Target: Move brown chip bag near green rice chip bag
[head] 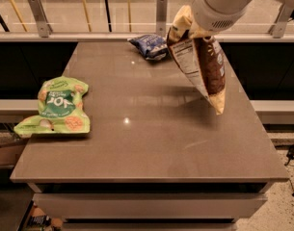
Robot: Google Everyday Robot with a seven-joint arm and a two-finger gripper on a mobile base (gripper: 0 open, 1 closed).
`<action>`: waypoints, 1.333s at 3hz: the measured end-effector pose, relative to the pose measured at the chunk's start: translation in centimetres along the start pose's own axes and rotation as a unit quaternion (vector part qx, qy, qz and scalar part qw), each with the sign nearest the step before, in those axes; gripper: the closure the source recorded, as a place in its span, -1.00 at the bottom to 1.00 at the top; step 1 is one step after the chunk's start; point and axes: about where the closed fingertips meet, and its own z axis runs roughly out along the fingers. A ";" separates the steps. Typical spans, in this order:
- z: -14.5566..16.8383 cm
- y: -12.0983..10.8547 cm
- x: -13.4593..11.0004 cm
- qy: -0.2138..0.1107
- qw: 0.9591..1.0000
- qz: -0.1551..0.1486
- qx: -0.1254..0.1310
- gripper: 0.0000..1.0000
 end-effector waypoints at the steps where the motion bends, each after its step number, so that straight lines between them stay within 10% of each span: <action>1: 0.7 2.4 -2.2 -0.046 0.999 -0.021 -0.020 1.00; 4: 3.5 9.0 -12.5 -0.162 0.980 -0.089 -0.079 1.00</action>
Offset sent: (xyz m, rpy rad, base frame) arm -0.0445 0.0895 -0.0712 0.0396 0.1504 0.3386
